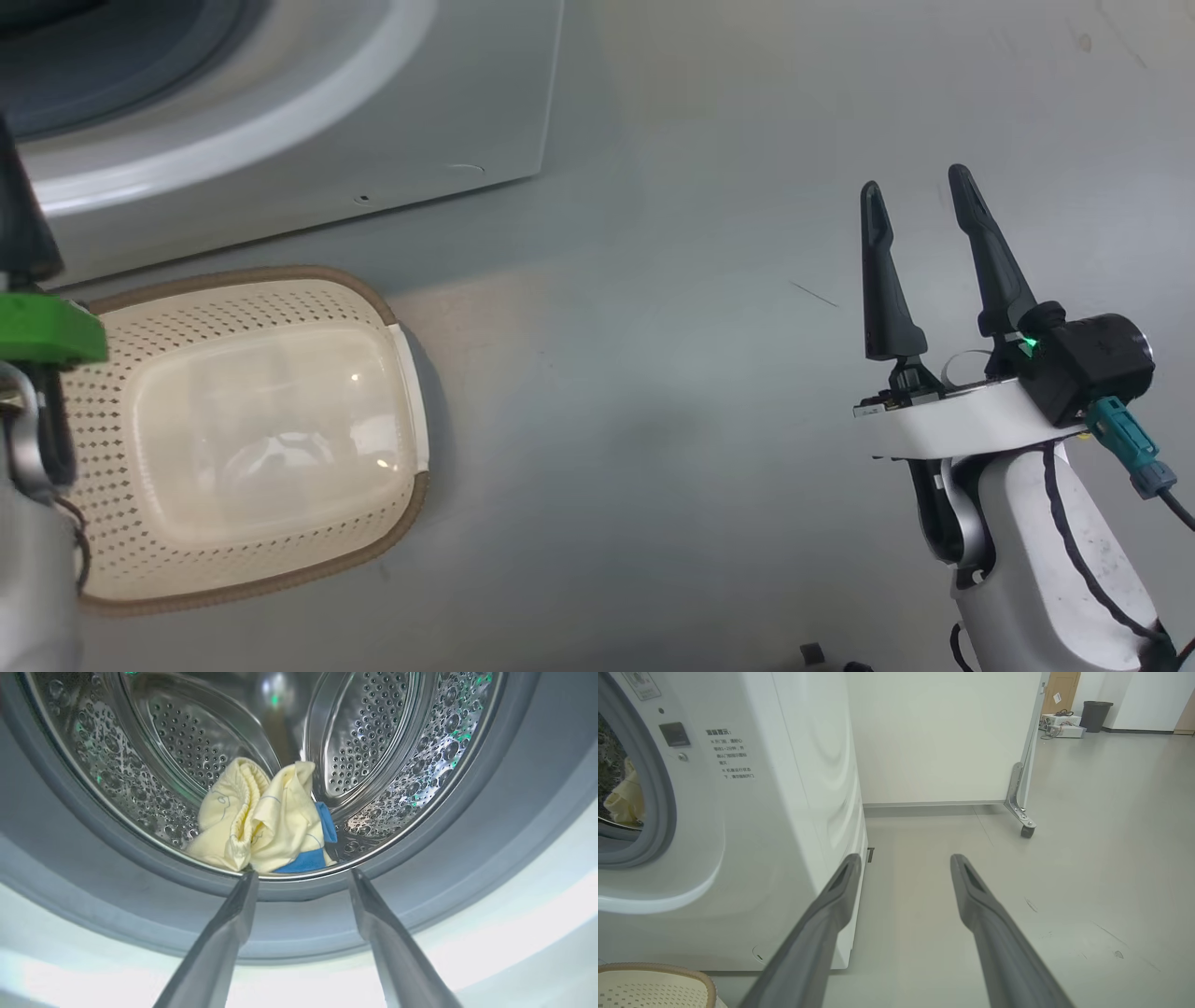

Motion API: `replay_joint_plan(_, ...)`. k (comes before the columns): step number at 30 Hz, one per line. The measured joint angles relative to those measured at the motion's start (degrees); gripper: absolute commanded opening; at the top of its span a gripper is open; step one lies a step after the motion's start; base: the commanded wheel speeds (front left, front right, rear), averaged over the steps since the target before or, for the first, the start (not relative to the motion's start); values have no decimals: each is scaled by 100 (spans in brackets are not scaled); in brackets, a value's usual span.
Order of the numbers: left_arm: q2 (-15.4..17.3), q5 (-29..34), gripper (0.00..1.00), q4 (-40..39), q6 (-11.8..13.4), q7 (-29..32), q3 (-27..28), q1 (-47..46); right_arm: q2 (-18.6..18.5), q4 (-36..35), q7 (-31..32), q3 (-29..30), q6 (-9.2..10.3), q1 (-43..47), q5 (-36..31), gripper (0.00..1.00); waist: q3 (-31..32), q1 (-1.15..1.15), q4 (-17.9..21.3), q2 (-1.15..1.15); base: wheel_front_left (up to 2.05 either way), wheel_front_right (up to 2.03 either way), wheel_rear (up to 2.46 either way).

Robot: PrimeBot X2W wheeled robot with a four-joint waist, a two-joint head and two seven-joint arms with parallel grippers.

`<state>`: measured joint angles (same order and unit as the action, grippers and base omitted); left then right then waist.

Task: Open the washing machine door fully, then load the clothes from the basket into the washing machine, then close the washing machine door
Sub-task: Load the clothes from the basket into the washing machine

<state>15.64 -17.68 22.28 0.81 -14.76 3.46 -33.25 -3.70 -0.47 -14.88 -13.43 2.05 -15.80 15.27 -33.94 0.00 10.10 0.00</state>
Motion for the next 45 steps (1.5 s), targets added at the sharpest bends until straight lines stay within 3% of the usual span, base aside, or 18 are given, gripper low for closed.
replay_joint_plan(15,-956,86,100,-826,85,5,-416,1850,-250,293,0,256,-137,720,-181,100,1070,0,-638,0,0,0,0)
replay_joint_plan(28,-960,310,100,-1171,66,5,-530,2958,-235,579,0,185,-226,1427,-183,100,2148,0,-1035,0,0,0,0)
replay_joint_plan(45,-922,377,100,-1682,9,5,-546,3802,-169,539,1,127,-250,2132,-181,100,3191,0,-1159,0,0,0,0)
